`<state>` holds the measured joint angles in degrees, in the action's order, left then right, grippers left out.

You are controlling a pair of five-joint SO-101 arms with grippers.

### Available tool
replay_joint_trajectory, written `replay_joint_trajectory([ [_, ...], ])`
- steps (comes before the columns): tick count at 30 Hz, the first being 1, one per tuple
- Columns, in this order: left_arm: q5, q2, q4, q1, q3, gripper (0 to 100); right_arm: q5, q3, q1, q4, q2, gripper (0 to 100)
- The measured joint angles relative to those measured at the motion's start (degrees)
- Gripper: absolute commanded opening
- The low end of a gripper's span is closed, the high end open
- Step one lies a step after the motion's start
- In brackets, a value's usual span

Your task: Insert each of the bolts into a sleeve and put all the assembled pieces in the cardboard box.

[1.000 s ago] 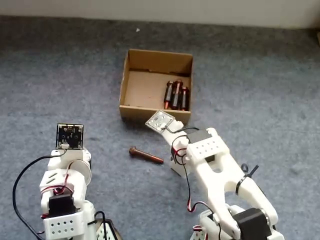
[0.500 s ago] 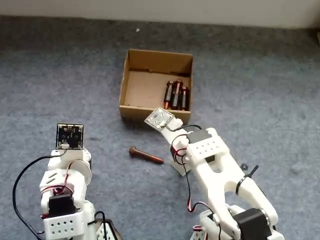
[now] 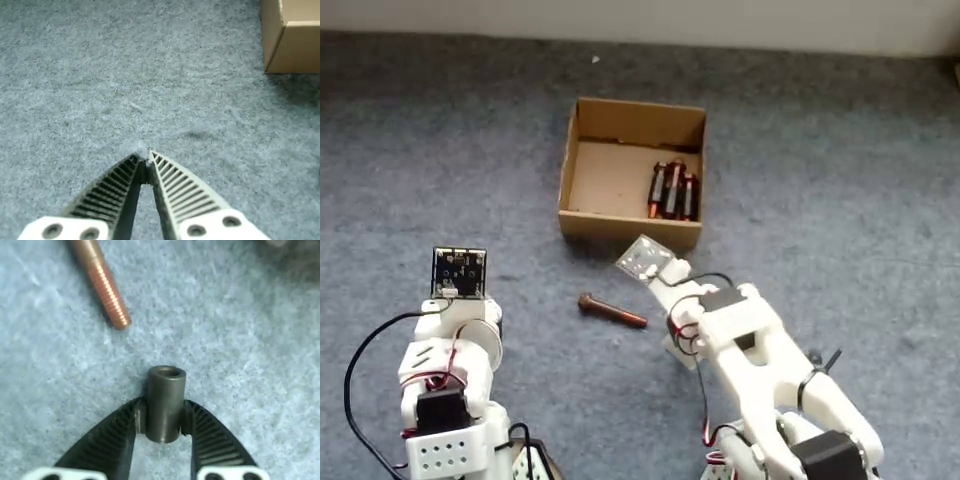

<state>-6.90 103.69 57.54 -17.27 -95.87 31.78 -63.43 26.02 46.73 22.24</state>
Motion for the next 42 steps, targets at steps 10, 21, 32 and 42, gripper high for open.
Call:
replay_joint_trajectory([
  [10,0.0,0.0,0.0,0.0,0.0,1,0.0,-0.4,-0.3,0.2,0.6,0.6],
  [21,0.0,0.0,0.0,0.0,0.0,1,-11.5,2.7,2.9,13.6,21.5,0.6],
  [32,1.3,0.0,0.0,4.0,0.0,2,-39.2,-6.6,2.5,10.6,45.9,0.6],
  [42,5.5,0.0,0.8,4.3,4.7,2,-52.6,-27.0,-8.7,-13.2,55.4,0.6],
])
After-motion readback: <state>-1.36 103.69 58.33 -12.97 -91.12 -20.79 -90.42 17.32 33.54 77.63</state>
